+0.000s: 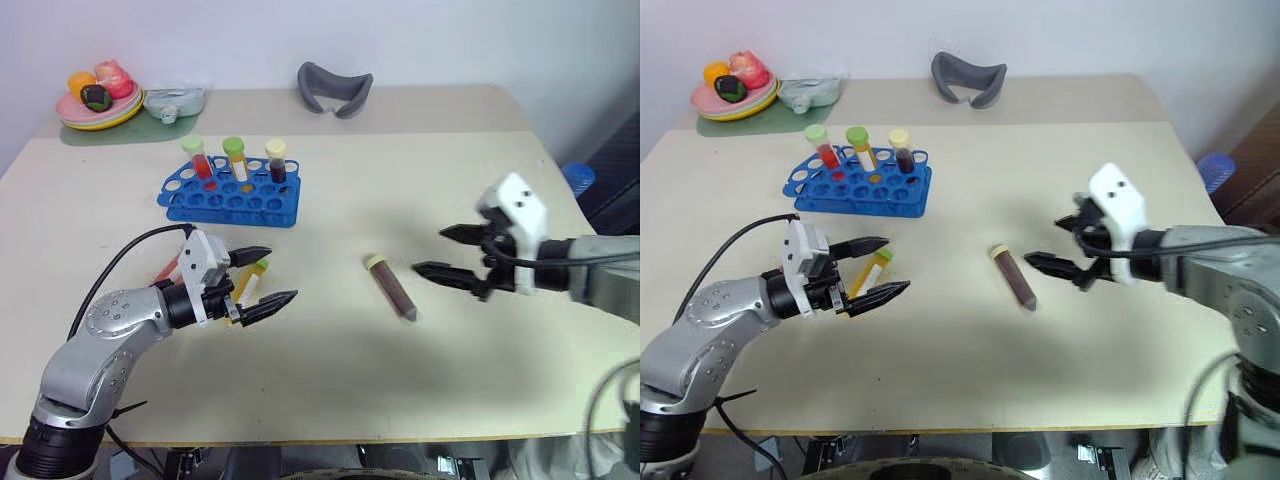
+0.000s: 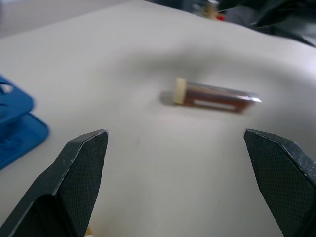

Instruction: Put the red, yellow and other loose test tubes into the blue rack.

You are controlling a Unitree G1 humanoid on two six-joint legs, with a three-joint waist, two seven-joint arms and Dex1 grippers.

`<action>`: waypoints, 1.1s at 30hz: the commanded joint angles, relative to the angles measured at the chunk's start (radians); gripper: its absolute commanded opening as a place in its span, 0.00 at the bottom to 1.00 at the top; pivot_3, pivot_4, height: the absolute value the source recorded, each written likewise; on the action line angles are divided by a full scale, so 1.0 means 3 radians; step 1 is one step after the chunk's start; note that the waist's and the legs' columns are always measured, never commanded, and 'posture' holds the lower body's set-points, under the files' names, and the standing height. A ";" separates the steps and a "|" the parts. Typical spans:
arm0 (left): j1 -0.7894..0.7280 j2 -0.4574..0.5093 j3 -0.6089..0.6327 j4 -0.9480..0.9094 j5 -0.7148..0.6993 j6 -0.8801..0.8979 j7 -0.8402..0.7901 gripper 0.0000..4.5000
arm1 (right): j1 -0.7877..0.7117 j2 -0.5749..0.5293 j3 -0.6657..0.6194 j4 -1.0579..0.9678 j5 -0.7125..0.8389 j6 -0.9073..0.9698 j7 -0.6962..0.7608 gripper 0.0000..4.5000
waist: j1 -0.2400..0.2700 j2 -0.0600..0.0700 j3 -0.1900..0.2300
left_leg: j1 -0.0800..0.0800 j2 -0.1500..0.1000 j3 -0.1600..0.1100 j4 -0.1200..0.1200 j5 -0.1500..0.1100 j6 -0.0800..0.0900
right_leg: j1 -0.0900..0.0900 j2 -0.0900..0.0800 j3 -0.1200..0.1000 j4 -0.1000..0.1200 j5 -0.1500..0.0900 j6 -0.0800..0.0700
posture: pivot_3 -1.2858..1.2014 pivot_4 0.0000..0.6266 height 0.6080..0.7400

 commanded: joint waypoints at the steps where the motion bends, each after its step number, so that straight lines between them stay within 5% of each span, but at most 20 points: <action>1: 0.0051 0.0067 -0.0084 0.0025 0.0163 -0.0229 -0.0157 1.00 | -0.0151 0.0035 0.0185 0.0106 0.0445 0.0093 -0.0871 0.97 | 0.0016 0.0000 0.0000 | -0.0004 -0.0001 0.0000 0.0000 0.0000 0.0000 | -0.0001 -0.0002 0.0000 -0.0002 0.0000 0.0001 | 0.52 0.24 1.00; 7: 0.0170 0.0056 -0.0250 0.0103 0.0425 -0.0501 -0.0221 1.00 | -0.0505 0.0224 0.0437 0.0779 0.1676 0.0093 -0.2545 0.97 | 0.0002 0.0000 0.0000 | -0.0033 -0.0001 -0.0002 0.0004 -0.0001 0.0002 | -0.0027 -0.0003 -0.0004 0.0000 0.0000 0.0001 | 0.52 0.24 1.00; 11: 0.0247 0.0030 -0.0288 0.0108 0.0500 -0.0606 -0.0226 1.00 | -0.0760 -0.0378 0.1279 0.1132 0.3261 -0.0785 -0.3794 0.97 | -0.0002 0.0004 0.0003 | -0.0038 0.0000 -0.0001 0.0007 -0.0001 0.0002 | -0.0031 -0.0004 -0.0003 0.0001 0.0000 0.0001 | 0.52 0.24 1.00; 21: 0.0302 -0.0063 -0.0319 0.0155 0.0541 -0.0757 -0.0238 1.00 | -0.1466 -0.0566 0.2375 0.1530 0.3446 -0.0833 -0.3660 0.97 | 0.0002 0.0005 0.0003 | -0.0044 0.0001 -0.0004 0.0008 -0.0001 0.0003 | -0.0037 -0.0002 -0.0005 0.0002 0.0000 0.0001 | 0.52 0.24 1.00; 33: 0.0398 -0.0062 -0.0283 0.0119 0.0542 -0.0833 -0.0241 1.00 | -0.1530 -0.0414 0.2699 0.1804 0.3446 -0.0840 -0.3899 0.97 | 0.0002 0.0005 0.0003 | -0.0049 0.0001 -0.0004 0.0008 -0.0001 0.0003 | -0.0045 -0.0002 -0.0005 0.0004 0.0000 0.0001 | 0.52 0.24 1.00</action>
